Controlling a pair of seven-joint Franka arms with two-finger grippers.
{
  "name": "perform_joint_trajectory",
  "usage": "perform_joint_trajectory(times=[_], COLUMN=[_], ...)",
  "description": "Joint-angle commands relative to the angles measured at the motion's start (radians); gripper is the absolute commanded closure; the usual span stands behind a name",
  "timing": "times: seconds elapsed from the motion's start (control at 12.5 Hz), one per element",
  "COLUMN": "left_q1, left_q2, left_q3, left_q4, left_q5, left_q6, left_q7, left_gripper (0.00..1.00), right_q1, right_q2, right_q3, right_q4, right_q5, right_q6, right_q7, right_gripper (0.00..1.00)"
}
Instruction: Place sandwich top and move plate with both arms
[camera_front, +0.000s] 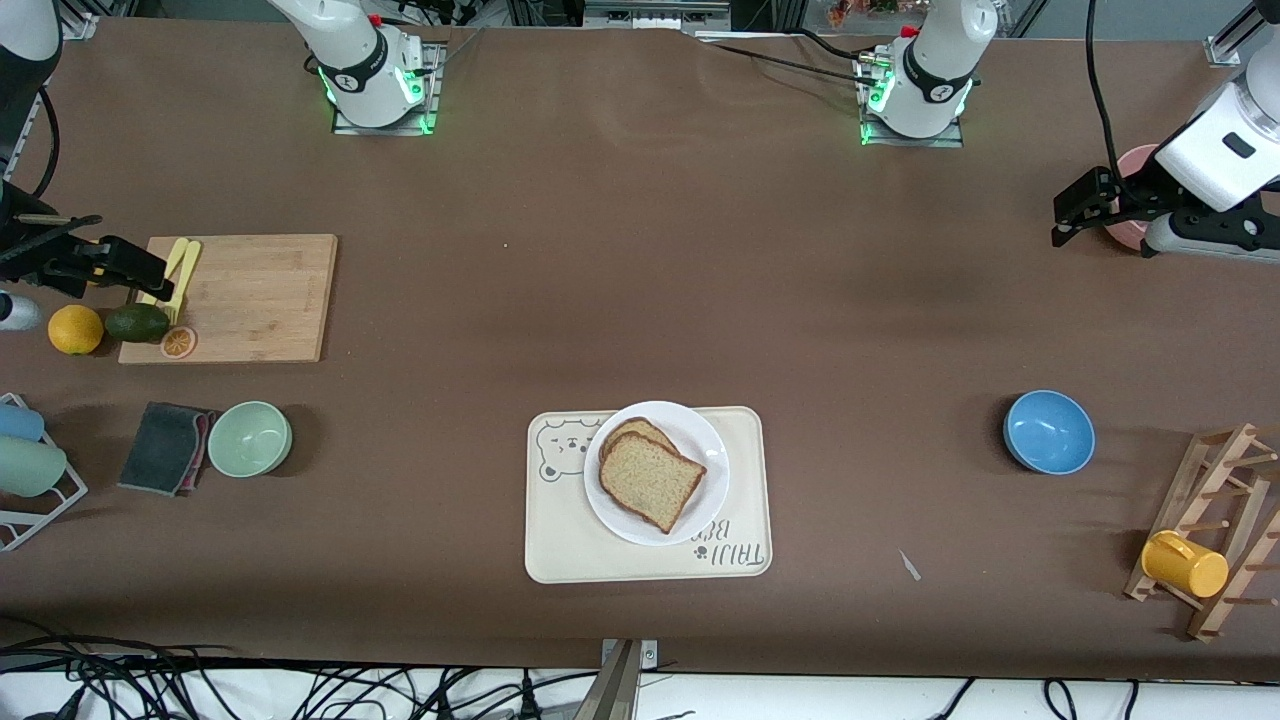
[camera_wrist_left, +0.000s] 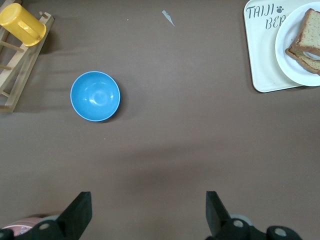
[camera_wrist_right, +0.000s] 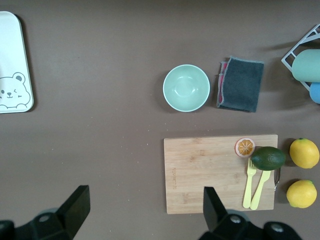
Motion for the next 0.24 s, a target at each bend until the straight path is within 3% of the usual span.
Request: perform_joint_trajectory(times=[0.0,0.16], left_q1=[0.002,0.004], left_q2=[0.008,0.008], left_q3=[-0.005,-0.003], left_q4=[0.011,0.011], left_q5=[-0.020,-0.020], left_q6=[-0.004,-0.004], left_q7=[-0.011,-0.008], left_gripper=[0.00,0.00], right_q1=[-0.005,-0.004], right_q2=[0.021,0.021], right_q3=[0.001,0.004], right_q4=[0.038,0.038], right_q5=[0.023,0.023], right_q6=[-0.016,-0.016], right_q7=[-0.020,-0.021], right_gripper=[0.00,0.00])
